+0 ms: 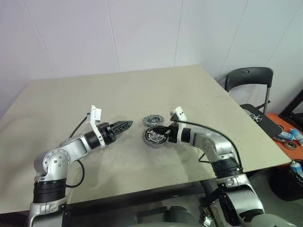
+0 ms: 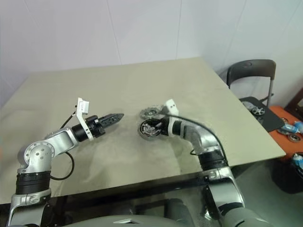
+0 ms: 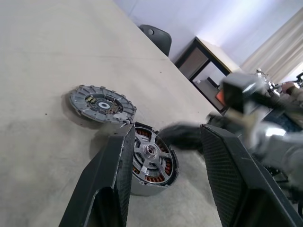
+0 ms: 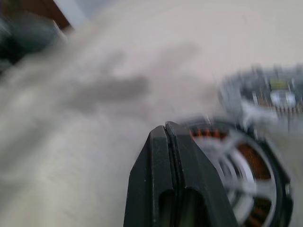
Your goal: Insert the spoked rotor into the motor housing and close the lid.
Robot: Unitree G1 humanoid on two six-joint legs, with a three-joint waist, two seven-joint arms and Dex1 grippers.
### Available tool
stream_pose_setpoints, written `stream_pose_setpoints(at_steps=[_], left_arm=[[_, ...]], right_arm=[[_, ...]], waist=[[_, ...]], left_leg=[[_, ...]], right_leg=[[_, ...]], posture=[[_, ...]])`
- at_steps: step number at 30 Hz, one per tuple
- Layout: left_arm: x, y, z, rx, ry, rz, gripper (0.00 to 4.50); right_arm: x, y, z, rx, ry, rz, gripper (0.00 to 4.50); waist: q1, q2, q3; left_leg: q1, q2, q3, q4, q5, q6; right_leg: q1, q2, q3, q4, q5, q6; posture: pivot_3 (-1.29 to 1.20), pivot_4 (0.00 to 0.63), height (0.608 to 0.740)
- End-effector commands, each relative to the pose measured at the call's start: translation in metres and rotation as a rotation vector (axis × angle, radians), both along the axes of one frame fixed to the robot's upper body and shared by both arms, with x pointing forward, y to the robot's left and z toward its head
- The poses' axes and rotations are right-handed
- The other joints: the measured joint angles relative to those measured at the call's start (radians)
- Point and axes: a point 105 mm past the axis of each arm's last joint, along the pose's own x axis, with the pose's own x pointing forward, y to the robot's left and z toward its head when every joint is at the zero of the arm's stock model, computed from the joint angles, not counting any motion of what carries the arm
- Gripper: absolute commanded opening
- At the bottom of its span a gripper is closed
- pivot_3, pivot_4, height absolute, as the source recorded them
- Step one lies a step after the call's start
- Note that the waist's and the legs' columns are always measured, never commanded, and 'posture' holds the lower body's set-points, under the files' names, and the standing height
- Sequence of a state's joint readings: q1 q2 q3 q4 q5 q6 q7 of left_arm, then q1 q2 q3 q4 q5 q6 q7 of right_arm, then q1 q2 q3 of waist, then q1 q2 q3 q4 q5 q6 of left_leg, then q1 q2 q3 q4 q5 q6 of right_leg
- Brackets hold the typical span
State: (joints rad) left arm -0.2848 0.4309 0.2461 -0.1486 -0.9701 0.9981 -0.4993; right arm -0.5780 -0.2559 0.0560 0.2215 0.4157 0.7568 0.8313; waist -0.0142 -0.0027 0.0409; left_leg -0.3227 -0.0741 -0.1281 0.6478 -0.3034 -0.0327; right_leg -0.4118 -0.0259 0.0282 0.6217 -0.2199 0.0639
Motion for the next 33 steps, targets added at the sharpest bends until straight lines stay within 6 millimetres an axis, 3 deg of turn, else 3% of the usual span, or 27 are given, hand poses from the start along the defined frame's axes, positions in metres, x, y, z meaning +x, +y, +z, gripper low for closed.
stream_pose_setpoints(at_steps=[1, 7, 10, 18, 24, 33], left_arm=[[0.005, 0.003, 0.012, 0.015, -0.055, 0.000, 2.32], [0.018, 0.024, 0.014, 0.057, -0.085, 0.057, 2.32], [0.019, 0.028, 0.013, 0.061, -0.091, 0.060, 2.32], [0.020, 0.042, 0.013, 0.093, -0.099, 0.078, 2.32], [0.027, 0.053, 0.021, 0.121, -0.133, 0.119, 2.32], [0.035, 0.063, 0.029, 0.165, -0.167, 0.171, 2.32]], right_arm=[[0.004, -0.005, 0.047, 0.027, -0.146, 0.041, 0.00], [0.023, -0.049, 0.060, -0.067, -0.223, -0.088, 0.00], [0.027, -0.061, 0.063, -0.066, -0.238, -0.144, 0.00], [0.021, -0.092, 0.058, -0.087, -0.234, -0.247, 0.00], [0.019, -0.102, 0.054, -0.082, -0.221, -0.295, 0.00], [0.021, -0.113, 0.029, -0.180, -0.231, -0.395, 0.00]], waist=[[0.000, 0.000, 0.000], [0.004, 0.000, 0.000], [0.003, 0.000, 0.000], [0.003, 0.000, 0.000], [0.004, 0.000, 0.000], [0.004, 0.000, 0.000]], left_leg=[[0.000, 0.000, 0.000, -0.001, 0.000, 0.000], [-0.002, 0.000, -0.001, -0.001, -0.001, 0.002], [-0.003, 0.000, -0.001, -0.002, -0.002, 0.003], [-0.008, 0.000, -0.001, -0.002, -0.002, 0.003], [-0.016, 0.000, 0.000, 0.001, -0.002, 0.003], [-0.016, 0.000, 0.000, 0.000, -0.002, 0.003]], right_leg=[[0.000, 0.000, 0.000, -0.001, 0.000, 0.000], [0.000, -0.001, -0.001, -0.005, 0.000, 0.000], [0.000, -0.001, -0.001, -0.006, 0.000, 0.000], [-0.004, -0.001, -0.001, -0.007, 0.002, -0.003], [-0.012, -0.001, -0.001, -0.005, 0.002, -0.003], [-0.013, -0.001, 0.000, -0.004, 0.002, -0.003]], posture=[[0.00, 0.000, 0.740], [0.00, 0.000, 0.740], [0.00, 0.000, 0.740], [0.00, 0.000, 0.740], [0.00, 0.000, 0.740], [0.00, 0.000, 0.740]])
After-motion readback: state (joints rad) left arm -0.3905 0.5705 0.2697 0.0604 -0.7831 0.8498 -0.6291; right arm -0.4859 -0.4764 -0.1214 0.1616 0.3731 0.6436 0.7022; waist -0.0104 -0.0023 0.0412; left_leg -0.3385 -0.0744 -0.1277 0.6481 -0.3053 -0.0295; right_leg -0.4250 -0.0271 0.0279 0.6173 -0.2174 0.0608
